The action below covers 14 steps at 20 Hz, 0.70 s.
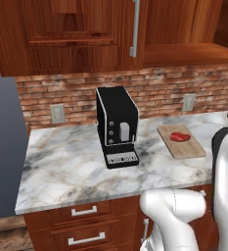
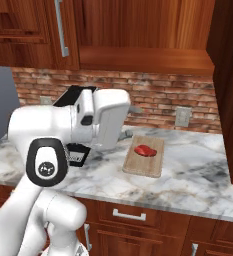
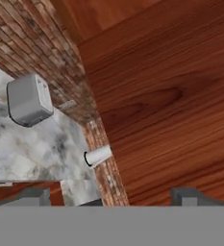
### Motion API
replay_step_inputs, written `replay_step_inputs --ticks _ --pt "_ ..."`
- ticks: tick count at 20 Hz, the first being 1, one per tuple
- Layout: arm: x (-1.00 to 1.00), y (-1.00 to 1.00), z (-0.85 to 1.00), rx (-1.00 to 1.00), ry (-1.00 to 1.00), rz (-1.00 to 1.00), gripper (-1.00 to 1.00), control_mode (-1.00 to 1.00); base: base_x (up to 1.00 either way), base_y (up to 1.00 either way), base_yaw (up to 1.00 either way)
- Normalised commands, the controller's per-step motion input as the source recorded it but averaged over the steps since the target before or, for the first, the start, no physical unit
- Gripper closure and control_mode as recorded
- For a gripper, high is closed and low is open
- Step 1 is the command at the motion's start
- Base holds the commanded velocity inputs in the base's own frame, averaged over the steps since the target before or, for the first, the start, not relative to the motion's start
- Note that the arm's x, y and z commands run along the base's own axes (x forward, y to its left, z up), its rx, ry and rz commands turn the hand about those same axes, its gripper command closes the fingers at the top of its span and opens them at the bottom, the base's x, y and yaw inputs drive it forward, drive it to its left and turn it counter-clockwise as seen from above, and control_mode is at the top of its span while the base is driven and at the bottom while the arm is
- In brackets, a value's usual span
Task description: Open the cabinet, retrieve the rolling pin, and place it next to the meat on the cutting board to prepare for tenderizing.
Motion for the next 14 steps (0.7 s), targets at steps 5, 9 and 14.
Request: replay_step_inputs --ticks 5,9,14 --pt "0.00 1.00 0.01 0.18 -0.21 0.10 -1.00 -1.00 0.00 0.00 0.00" --pt "0.00 0.99 0.08 0.29 -0.17 0.12 -1.00 -1.00 0.00 0.00 0.00" --pt "0.00 0.91 0.13 0.36 -0.08 0.18 -1.00 -1.00 0.00 0.00 0.00"
